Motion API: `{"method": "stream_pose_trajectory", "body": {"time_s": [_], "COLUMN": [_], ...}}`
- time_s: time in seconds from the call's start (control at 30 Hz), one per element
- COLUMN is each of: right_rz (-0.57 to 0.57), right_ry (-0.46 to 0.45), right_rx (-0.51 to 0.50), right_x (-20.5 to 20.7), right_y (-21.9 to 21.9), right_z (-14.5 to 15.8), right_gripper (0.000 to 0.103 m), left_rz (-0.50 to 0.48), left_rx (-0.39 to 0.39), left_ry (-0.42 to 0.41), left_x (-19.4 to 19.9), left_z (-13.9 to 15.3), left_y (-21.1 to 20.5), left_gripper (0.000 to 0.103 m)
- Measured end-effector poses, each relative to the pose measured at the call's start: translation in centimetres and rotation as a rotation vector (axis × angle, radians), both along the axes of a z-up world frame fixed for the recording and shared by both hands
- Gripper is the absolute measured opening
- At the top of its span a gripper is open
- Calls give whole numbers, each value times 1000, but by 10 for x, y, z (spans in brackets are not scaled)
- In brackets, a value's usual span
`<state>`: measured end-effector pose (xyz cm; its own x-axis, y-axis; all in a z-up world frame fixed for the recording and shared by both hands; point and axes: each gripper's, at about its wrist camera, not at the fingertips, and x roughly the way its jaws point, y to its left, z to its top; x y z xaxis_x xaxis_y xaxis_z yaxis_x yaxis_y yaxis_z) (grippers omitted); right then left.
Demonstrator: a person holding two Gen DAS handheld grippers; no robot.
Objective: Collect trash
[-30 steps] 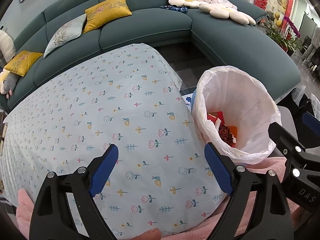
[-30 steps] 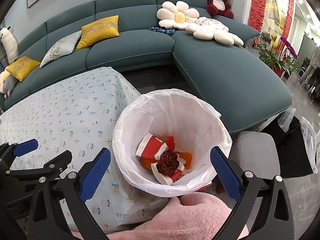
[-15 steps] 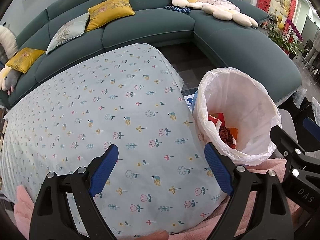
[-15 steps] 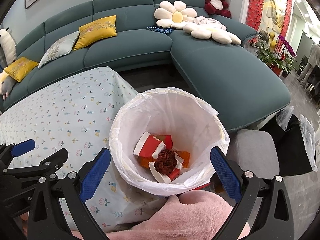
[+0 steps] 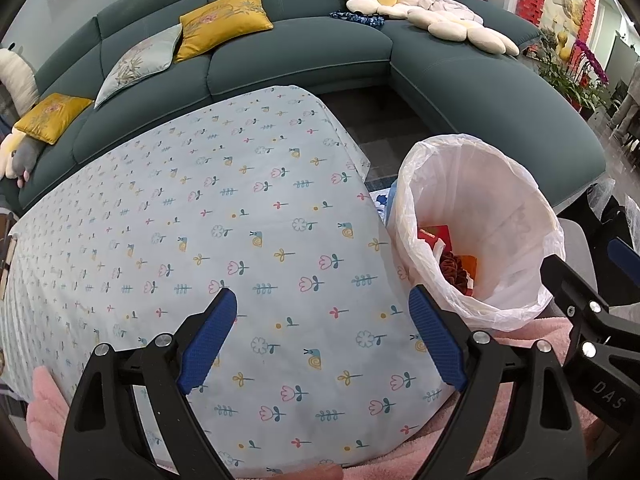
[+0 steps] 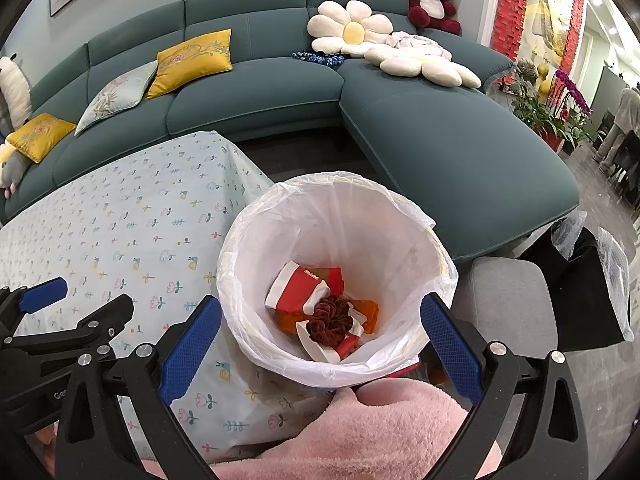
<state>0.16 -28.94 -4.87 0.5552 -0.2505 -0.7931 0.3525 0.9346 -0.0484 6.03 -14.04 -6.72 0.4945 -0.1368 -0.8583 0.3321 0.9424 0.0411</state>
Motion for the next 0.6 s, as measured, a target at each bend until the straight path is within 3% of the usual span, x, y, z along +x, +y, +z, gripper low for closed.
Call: {"method": "stream_pose_trajectory", "body": {"time_s": [0.6], "right_rz": [-4], "right_ry": [5], "right_rx": [1], "right_x": [-5], "right_y": [-1], "right_z": [-5], "right_gripper": [96], "left_rz": [3], "left_rx": [14], "left_ry": [-11], "left_x": [-3], "left_z": [-2], "left_y": [0], "left_gripper": [84]}}
